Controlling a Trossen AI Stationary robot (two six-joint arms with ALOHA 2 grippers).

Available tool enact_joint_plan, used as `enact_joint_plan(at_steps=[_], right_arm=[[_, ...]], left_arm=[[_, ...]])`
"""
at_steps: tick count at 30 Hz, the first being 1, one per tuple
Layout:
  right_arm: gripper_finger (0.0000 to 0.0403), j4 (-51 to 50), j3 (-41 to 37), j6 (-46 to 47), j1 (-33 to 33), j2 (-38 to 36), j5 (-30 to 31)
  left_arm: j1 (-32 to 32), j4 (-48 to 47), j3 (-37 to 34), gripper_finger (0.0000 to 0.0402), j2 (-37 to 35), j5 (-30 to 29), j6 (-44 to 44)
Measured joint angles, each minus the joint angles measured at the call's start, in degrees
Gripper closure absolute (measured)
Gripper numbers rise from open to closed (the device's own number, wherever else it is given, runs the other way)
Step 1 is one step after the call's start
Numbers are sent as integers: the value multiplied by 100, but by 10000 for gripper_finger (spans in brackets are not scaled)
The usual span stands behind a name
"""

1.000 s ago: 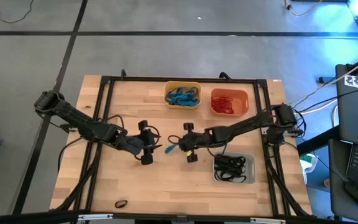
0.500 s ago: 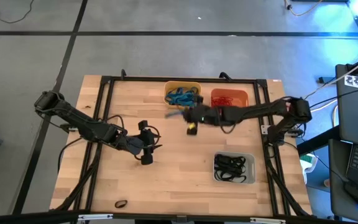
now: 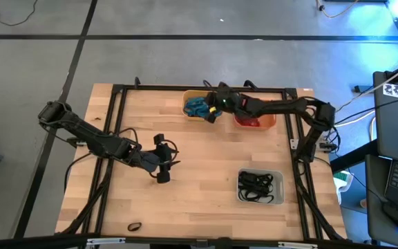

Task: Sort rubber bands into baskets
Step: Put the blue rubber band into the yellow bin, then put the black rubber band into the white bin

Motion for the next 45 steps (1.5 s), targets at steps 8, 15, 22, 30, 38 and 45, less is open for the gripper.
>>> enact_joint_plan(at_steps=[8, 15, 22, 30, 38, 45], right_arm=[[380, 209, 0, 19, -199, 351, -21], [283, 175, 0, -12, -187, 351, 142], [217, -396, 79, -8, -40, 87, 288], [210, -2155, 470, 123, 834, -659, 88], [210, -2877, 468, 251, 1872, -762, -277], [210, -3162, 466, 745, 2510, -709, -320]], left_arm=[[-2, 12, 0, 227, 0, 2, 11], [0, 19, 0, 227, 0, 2, 11], [-1, 107, 0, 227, 0, 1, 211], [-457, -205, 233, 227, -2, 42, 471], [-1150, -1527, 844, 227, 23, 543, -315], [-1844, -2286, 1314, 227, 807, 1128, -1117]])
